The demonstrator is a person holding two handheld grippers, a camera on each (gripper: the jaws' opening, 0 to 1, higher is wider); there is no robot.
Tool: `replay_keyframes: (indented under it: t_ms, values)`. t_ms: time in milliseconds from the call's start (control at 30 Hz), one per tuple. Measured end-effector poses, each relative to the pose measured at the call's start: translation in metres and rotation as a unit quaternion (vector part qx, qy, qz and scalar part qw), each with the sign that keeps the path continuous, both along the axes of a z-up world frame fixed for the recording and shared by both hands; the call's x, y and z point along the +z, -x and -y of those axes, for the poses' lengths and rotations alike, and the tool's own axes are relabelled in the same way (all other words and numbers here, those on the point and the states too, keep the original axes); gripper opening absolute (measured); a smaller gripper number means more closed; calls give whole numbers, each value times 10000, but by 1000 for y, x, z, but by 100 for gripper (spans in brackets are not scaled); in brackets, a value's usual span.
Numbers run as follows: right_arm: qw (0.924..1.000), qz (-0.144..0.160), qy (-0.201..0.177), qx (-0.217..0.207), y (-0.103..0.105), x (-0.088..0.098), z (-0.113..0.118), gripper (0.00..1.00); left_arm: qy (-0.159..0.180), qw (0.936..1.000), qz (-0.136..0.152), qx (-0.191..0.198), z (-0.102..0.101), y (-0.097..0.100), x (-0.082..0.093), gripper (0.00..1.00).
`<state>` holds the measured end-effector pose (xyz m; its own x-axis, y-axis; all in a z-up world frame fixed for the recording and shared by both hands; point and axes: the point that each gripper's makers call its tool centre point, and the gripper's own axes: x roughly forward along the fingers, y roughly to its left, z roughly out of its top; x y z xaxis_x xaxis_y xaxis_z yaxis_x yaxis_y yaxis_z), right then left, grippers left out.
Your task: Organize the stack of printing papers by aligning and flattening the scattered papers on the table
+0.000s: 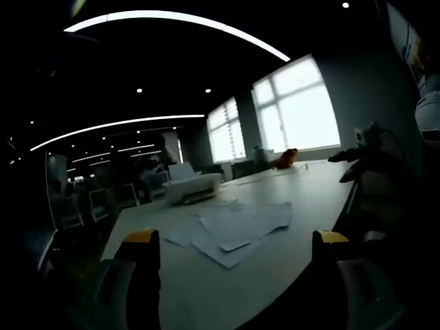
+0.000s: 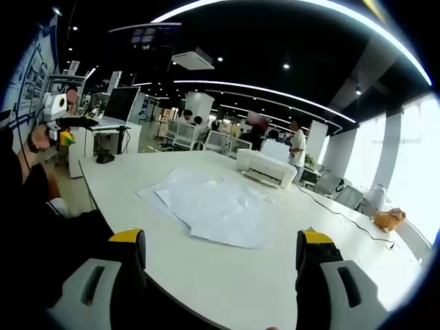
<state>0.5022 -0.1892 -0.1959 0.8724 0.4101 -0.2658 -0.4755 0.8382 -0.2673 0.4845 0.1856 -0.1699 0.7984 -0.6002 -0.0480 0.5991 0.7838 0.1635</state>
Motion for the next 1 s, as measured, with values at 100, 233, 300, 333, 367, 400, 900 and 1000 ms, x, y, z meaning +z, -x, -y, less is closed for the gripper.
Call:
replay_keyframes:
  t_ms: [100, 233, 300, 333, 367, 400, 900, 1000]
  values:
    - [10000, 10, -2, -5, 1, 1, 1, 85, 1, 10000, 0, -12, 1, 0, 0, 94]
    - [10000, 13, -9, -13, 0, 1, 1, 85, -11, 10000, 4, -23, 2, 1, 1, 94]
    - [10000, 15, -5, -12, 0, 1, 1, 85, -6, 10000, 7, -27, 3, 1, 1, 94]
    - [10000, 15, -6, -8, 0, 1, 1, 85, -7, 10000, 7, -27, 3, 1, 1, 94]
    - [10000, 10, -6, -1, 0, 0, 0, 85, -9, 10000, 7, -26, 3, 1, 1, 94]
    - [10000, 8, -7, 3, 1, 0, 0, 85, -12, 10000, 6, -26, 3, 1, 1, 94]
    - [10000, -22, 13, 34, -1, -3, -2, 85, -16, 10000, -9, -66, 6, 1, 0, 94]
    - [10000, -27, 21, 46, -2, -3, -3, 85, -22, 10000, -12, -74, 7, 1, -1, 94]
